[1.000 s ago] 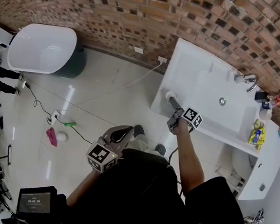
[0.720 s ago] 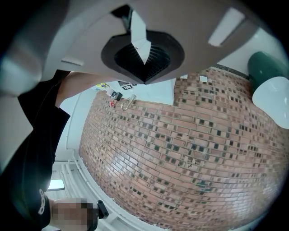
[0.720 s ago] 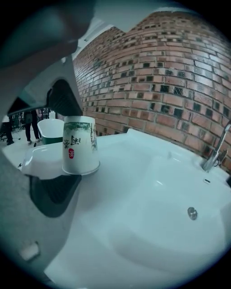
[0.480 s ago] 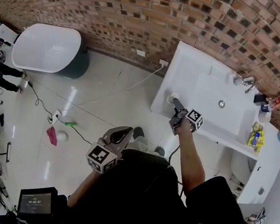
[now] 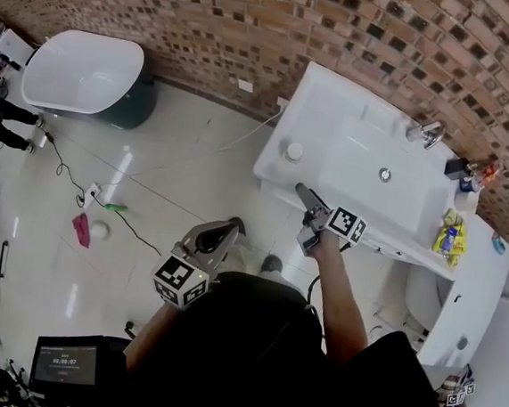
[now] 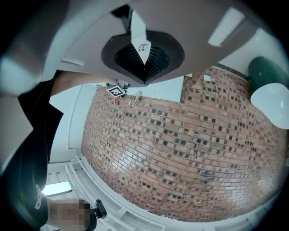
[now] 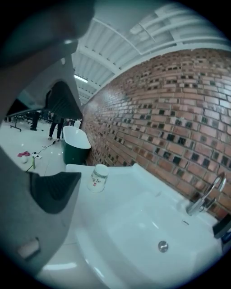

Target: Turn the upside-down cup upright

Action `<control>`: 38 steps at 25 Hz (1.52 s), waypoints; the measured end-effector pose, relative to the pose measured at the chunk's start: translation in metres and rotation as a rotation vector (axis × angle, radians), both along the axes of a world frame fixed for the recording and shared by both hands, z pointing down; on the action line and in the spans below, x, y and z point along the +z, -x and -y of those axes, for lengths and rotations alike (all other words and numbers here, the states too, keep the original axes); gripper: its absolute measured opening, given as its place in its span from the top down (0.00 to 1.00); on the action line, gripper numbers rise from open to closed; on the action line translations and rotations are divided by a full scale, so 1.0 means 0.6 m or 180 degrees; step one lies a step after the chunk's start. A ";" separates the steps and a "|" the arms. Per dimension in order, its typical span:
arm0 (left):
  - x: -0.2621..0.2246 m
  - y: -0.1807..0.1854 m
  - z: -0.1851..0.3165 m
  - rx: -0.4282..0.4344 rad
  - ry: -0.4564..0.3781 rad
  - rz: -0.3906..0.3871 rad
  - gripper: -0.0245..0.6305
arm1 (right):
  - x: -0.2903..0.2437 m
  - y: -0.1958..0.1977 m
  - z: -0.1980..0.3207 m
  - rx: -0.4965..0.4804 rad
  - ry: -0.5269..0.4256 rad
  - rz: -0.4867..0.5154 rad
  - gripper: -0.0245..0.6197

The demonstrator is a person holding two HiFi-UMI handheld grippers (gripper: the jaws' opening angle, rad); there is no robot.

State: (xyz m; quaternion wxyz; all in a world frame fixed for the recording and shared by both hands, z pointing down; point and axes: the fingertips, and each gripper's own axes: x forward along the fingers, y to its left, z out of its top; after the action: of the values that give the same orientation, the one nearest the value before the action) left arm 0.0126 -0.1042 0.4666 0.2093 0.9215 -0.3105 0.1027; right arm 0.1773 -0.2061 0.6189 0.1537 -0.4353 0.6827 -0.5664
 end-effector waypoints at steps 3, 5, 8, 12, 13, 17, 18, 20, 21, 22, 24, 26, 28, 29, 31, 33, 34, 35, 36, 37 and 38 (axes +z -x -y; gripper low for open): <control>0.006 -0.017 -0.059 -0.0078 0.0038 0.0017 0.94 | -0.052 0.005 -0.075 -0.0332 -0.0374 -0.0184 0.57; 0.017 -0.024 -0.097 -0.0139 0.0098 0.0042 0.94 | -0.073 0.001 -0.126 -0.0484 -0.0590 -0.0365 0.76; 0.026 -0.033 -0.156 -0.0192 0.0176 0.0075 0.94 | -0.088 0.009 -0.211 -0.0691 -0.0739 -0.0510 0.96; 0.013 -0.045 -0.200 -0.0172 0.0110 0.0096 0.94 | -0.107 0.042 -0.311 -0.1009 -0.0897 -0.0479 0.97; 0.007 -0.047 -0.208 -0.0170 0.0084 0.0081 0.94 | -0.113 0.049 -0.329 -0.1074 -0.0931 -0.0481 0.97; -0.011 -0.040 -0.238 -0.0126 -0.0003 0.0052 0.94 | -0.140 0.071 -0.369 -0.1177 -0.1082 -0.0510 0.97; -0.013 -0.035 -0.247 -0.0112 -0.0017 0.0051 0.94 | -0.149 0.073 -0.374 -0.1163 -0.1129 -0.0516 0.97; -0.016 -0.022 -0.266 -0.0090 -0.0042 0.0040 0.94 | -0.170 0.077 -0.384 -0.1126 -0.1237 -0.0566 0.97; -0.017 -0.013 -0.278 -0.0083 -0.0054 0.0027 0.94 | -0.181 0.082 -0.392 -0.1110 -0.1294 -0.0610 0.97; -0.017 -0.003 -0.291 -0.0076 -0.0062 0.0010 0.94 | -0.192 0.089 -0.401 -0.1096 -0.1350 -0.0662 0.97; -0.013 0.020 -0.323 -0.0062 -0.0069 -0.0027 0.94 | -0.213 0.109 -0.428 -0.1076 -0.1457 -0.0783 0.97; -0.005 0.042 -0.360 -0.0050 -0.0063 -0.0066 0.94 | -0.229 0.133 -0.467 -0.1068 -0.1561 -0.0926 0.97; 0.002 0.064 -0.397 -0.0044 -0.0050 -0.0110 0.94 | -0.245 0.162 -0.516 -0.1066 -0.1649 -0.1087 0.97; 0.004 0.075 -0.415 -0.0044 -0.0044 -0.0140 0.94 | -0.254 0.178 -0.543 -0.1064 -0.1685 -0.1170 0.97; 0.007 0.099 -0.449 -0.0042 -0.0029 -0.0208 0.94 | -0.267 0.213 -0.599 -0.1080 -0.1763 -0.1346 0.97; 0.014 0.119 -0.480 -0.0031 0.0004 -0.0257 0.94 | -0.269 0.244 -0.654 -0.1139 -0.1830 -0.1567 0.97; 0.018 0.126 -0.494 -0.0016 0.0019 -0.0267 0.94 | -0.266 0.257 -0.679 -0.1170 -0.1839 -0.1676 0.97; 0.020 0.130 -0.507 0.0006 0.0023 -0.0268 0.94 | -0.261 0.266 -0.701 -0.1194 -0.1833 -0.1762 0.97; 0.019 0.133 -0.519 0.0030 0.0014 -0.0268 0.94 | -0.257 0.273 -0.721 -0.1214 -0.1822 -0.1816 0.97; 0.016 0.133 -0.531 0.0047 -0.0006 -0.0271 0.94 | -0.255 0.279 -0.739 -0.1235 -0.1816 -0.1844 0.97; 0.013 0.133 -0.543 0.0054 -0.0033 -0.0276 0.94 | -0.253 0.284 -0.755 -0.1256 -0.1821 -0.1857 0.97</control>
State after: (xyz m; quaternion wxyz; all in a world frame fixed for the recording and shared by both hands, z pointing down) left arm -0.0674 0.2217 0.4742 0.2168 0.9288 -0.2938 0.0628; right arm 0.0070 0.2469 0.4668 -0.0418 -0.3782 0.8965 -0.2271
